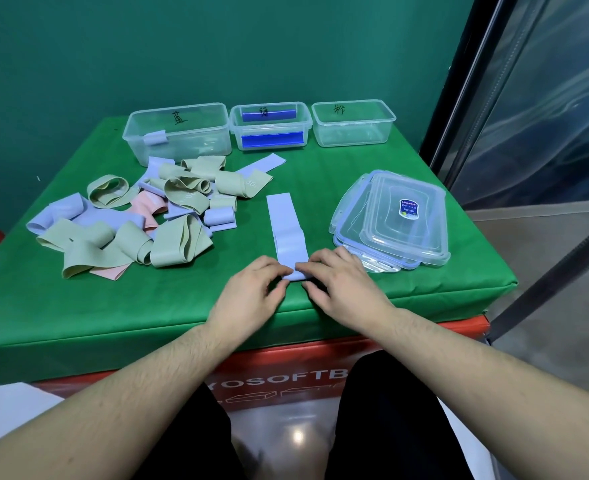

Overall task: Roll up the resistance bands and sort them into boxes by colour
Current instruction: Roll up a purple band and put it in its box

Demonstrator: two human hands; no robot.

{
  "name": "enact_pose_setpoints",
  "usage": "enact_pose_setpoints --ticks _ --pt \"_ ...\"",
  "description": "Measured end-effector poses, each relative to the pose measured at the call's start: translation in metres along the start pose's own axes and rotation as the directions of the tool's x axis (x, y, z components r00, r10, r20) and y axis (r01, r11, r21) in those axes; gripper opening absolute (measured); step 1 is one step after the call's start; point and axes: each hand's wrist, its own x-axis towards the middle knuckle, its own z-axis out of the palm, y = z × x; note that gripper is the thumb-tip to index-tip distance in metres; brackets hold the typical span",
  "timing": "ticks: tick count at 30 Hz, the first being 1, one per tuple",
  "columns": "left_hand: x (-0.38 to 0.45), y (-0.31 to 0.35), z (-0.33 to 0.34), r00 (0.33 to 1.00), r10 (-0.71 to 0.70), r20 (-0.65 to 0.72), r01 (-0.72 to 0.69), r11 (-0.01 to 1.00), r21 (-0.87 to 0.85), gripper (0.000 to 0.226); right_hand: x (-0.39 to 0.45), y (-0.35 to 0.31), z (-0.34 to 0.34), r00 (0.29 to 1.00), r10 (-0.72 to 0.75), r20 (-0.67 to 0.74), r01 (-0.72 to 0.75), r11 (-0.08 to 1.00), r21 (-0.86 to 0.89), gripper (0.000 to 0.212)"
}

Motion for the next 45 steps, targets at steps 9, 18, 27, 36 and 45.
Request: enact_pose_setpoints --ticks 9,18,27,36,45 --pt "0.002 0.000 -0.001 1.000 0.009 -0.002 -0.009 1.000 0.005 0.024 0.008 0.000 0.001 0.998 0.066 -0.015 -0.065 0.997 0.040 0.021" --pt "0.009 -0.002 -0.001 0.999 -0.041 -0.023 0.042 0.998 0.037 0.019 0.011 -0.001 0.000 0.995 0.096 0.002 -0.096 0.991 0.091 0.022" --pt "0.019 -0.002 0.001 0.997 -0.079 -0.005 0.079 0.995 0.059 0.022 0.018 0.003 0.003 0.995 0.096 0.028 -0.097 0.995 0.037 0.031" --pt "0.005 -0.003 -0.006 1.000 -0.022 -0.019 0.022 0.999 0.044 0.019 0.009 -0.002 0.001 0.996 0.086 -0.009 -0.083 0.984 0.155 0.018" --pt "-0.017 0.001 -0.008 1.000 -0.002 -0.017 0.003 1.000 0.028 0.017 -0.014 -0.008 0.000 0.998 0.061 -0.024 -0.056 0.984 0.167 0.015"
